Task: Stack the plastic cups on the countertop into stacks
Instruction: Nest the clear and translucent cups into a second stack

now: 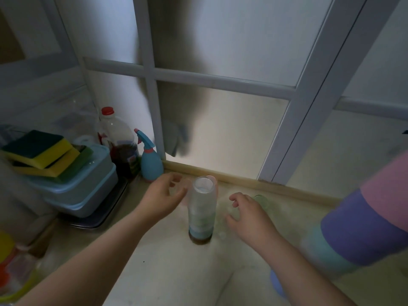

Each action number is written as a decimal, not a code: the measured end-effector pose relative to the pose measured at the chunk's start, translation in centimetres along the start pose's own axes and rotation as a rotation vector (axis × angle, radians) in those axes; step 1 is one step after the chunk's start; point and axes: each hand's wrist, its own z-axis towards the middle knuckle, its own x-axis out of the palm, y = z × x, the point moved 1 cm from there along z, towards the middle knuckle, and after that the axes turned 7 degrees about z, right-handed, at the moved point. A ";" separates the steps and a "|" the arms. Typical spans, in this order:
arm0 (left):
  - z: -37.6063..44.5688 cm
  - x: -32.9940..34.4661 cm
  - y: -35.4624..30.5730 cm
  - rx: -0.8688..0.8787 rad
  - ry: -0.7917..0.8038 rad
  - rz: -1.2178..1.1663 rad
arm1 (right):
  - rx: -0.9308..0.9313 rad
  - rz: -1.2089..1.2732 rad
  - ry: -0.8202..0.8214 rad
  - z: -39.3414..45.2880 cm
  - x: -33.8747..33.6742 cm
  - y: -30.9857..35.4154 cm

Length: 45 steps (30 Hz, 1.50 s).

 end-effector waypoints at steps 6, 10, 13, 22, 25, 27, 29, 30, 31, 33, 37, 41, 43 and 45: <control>4.0 1.7 4.1 -0.011 0.089 0.219 | 0.088 0.048 -0.060 1.3 0.8 -1.1; 7.2 4.5 6.2 -0.008 0.212 0.281 | 0.125 0.040 -0.090 1.3 1.8 -2.5; 9.1 6.4 7.0 -0.048 0.287 0.210 | 0.144 0.032 -0.081 0.9 2.3 -3.6; 10.4 8.5 8.6 -0.176 0.301 -0.007 | 0.192 0.009 -0.101 -0.2 2.6 -4.7; 9.7 6.8 7.3 -0.141 0.271 -0.012 | 0.247 -0.012 -0.120 0.0 2.6 -4.9; 9.3 4.8 6.3 -0.139 0.221 -0.021 | 0.267 -0.081 -0.166 0.8 2.3 -5.0; 8.5 2.5 4.8 -0.099 0.179 -0.033 | 0.317 -0.136 -0.218 2.0 2.0 -5.1; 8.2 1.4 4.3 -0.058 0.163 -0.037 | 0.347 -0.140 -0.249 2.7 2.0 -5.1; 7.8 0.2 3.8 -0.024 0.147 -0.040 | 0.382 -0.133 -0.281 3.4 2.2 -5.1; 7.0 -2.1 3.0 0.022 0.106 -0.075 | 0.487 -0.073 -0.325 4.6 2.7 -5.5; 5.0 -5.3 2.6 0.082 0.101 -0.093 | 0.697 0.142 -0.366 6.6 4.1 -7.6; 3.7 -6.1 4.0 0.038 0.088 -0.088 | 0.711 0.266 -0.396 7.8 5.4 -10.0; 3.2 -6.1 4.5 -0.003 0.070 -0.111 | 0.709 0.302 -0.447 7.9 5.9 -11.0; 2.7 -5.9 5.0 -0.031 0.059 -0.134 | 0.739 0.315 -0.505 7.8 6.3 -11.8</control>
